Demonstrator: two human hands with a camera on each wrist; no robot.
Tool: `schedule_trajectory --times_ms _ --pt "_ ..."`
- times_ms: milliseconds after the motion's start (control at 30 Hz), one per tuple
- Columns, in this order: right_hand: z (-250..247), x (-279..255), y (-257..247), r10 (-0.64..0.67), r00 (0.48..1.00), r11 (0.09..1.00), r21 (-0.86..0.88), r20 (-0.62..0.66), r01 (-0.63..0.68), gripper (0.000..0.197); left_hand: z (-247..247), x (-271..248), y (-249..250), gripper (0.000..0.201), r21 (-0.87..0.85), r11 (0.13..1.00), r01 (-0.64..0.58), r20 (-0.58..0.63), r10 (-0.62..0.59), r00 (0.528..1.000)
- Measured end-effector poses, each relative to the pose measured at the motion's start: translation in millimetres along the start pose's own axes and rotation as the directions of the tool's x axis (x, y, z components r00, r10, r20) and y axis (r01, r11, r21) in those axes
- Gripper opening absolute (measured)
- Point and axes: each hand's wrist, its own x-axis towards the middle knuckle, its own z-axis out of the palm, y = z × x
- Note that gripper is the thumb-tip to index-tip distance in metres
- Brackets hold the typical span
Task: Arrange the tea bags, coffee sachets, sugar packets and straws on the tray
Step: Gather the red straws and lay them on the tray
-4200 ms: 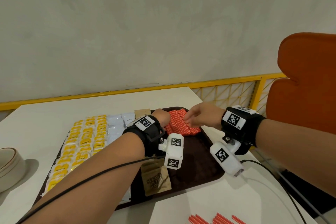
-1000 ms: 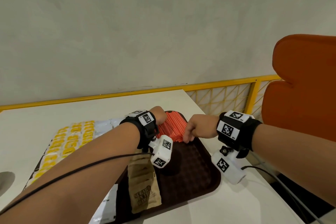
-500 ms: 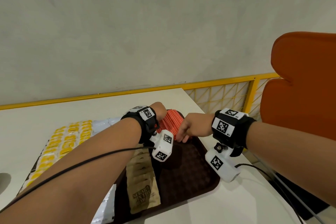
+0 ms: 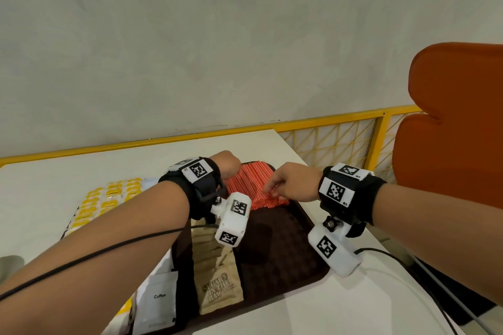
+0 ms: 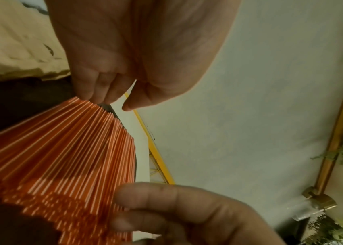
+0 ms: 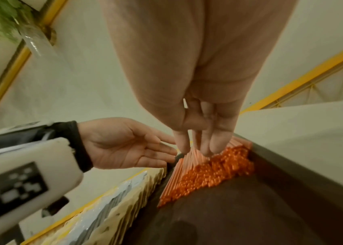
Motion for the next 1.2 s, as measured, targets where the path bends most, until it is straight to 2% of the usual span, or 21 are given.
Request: schedule_trajectory --times_ms 133,333,467,533,633,933,1000,1100,1133,1200 --pt "10 4 -4 0.028 0.999 0.999 0.044 -0.027 -0.027 0.033 10 -11 -2 0.028 0.047 0.999 -0.005 0.043 0.003 0.999" --pt "8 2 -9 0.050 0.997 0.995 0.089 -0.057 -0.045 0.034 18 -20 -2 0.033 0.054 0.998 -0.013 0.031 0.011 0.999" --pt "-11 0 -3 0.104 0.973 0.993 0.076 -0.208 -0.090 0.032 23 -21 -6 0.035 0.017 1.000 -0.004 0.030 0.004 1.000" --pt "-14 0 -1 0.154 0.959 0.988 0.029 -0.237 -0.152 0.032 24 -23 -7 0.035 -0.008 1.000 0.003 0.027 -0.003 1.000" --pt "-10 1 4 0.197 0.965 0.979 -0.023 -0.173 -0.204 0.036 25 -24 -7 0.035 -0.021 1.000 0.005 0.020 -0.005 1.000" --pt "-2 -1 5 0.152 0.975 0.987 -0.023 -0.159 -0.158 0.044 22 -28 -8 0.035 -0.026 1.000 0.011 0.013 -0.010 1.000" --pt "-2 0 6 0.127 0.975 0.989 -0.047 -0.184 -0.138 0.041 22 -29 -8 0.035 -0.023 1.000 0.007 0.012 -0.007 1.000" --pt "-9 -2 8 0.096 0.971 0.993 -0.047 -0.219 -0.108 0.025 21 -28 -10 0.033 -0.021 1.000 0.005 0.015 -0.004 1.000" --pt "-12 -4 9 0.094 0.981 0.994 -0.046 -0.170 -0.103 0.022 21 -28 -10 0.033 -0.022 1.000 0.005 0.017 -0.004 1.000" --pt "-17 -11 8 0.093 0.996 0.993 -0.069 0.009 -0.092 0.024 22 -28 -10 0.033 -0.022 1.000 0.007 0.021 -0.007 1.000"
